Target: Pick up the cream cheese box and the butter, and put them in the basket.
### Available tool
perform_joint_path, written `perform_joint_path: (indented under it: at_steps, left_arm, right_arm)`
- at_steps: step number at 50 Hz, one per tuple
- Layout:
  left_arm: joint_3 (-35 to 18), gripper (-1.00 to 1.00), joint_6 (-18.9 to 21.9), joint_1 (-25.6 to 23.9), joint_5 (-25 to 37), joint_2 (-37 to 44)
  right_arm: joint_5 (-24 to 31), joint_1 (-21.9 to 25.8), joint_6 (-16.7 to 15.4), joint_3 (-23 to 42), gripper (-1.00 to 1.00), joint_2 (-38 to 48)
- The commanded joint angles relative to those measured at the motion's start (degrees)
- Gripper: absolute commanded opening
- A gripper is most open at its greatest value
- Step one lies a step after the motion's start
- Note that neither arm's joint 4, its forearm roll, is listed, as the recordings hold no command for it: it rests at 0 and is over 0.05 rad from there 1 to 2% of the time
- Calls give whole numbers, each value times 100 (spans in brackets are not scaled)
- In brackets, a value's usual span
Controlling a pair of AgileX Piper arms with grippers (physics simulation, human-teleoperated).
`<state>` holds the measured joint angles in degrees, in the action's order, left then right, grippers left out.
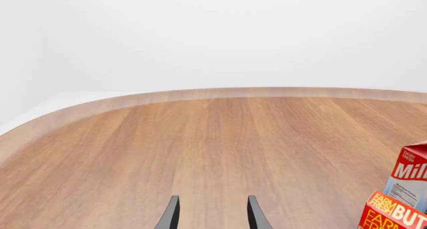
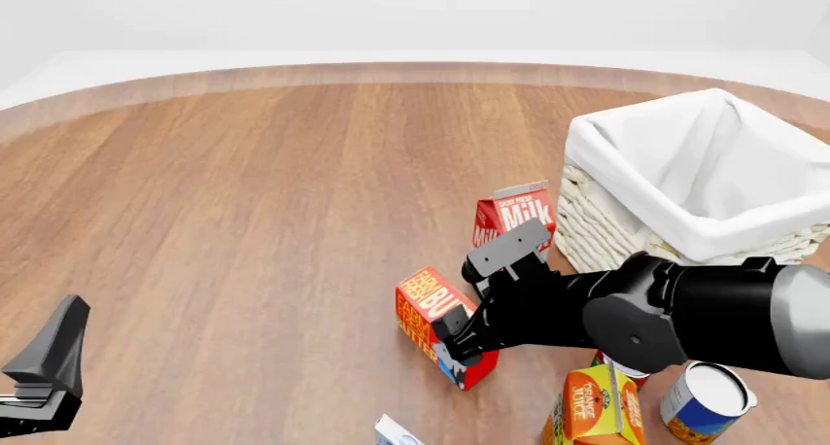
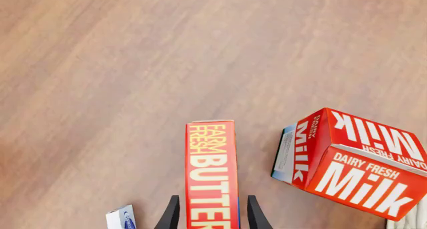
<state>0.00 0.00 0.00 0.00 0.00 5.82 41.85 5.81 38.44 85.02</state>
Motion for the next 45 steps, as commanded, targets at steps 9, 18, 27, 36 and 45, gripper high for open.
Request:
perform_joint_path:
  at_steps: [9,18,27,36,45]
  left_arm:
    - [0,100,0,0,0,0]
    - [0,100,0,0,0,0]
    - [0,100,0,0,0,0]
    - [0,100,0,0,0,0]
    - [0,100,0,0,0,0]
  right_arm:
    - [-366,33,137,-189,100,243]
    - [-556,103,228,-253,100,406]
    - [-629,107,244,-274,100,478]
    - [-609,85,248,-267,100,462]
    - [-734,122,291,-295,100,588]
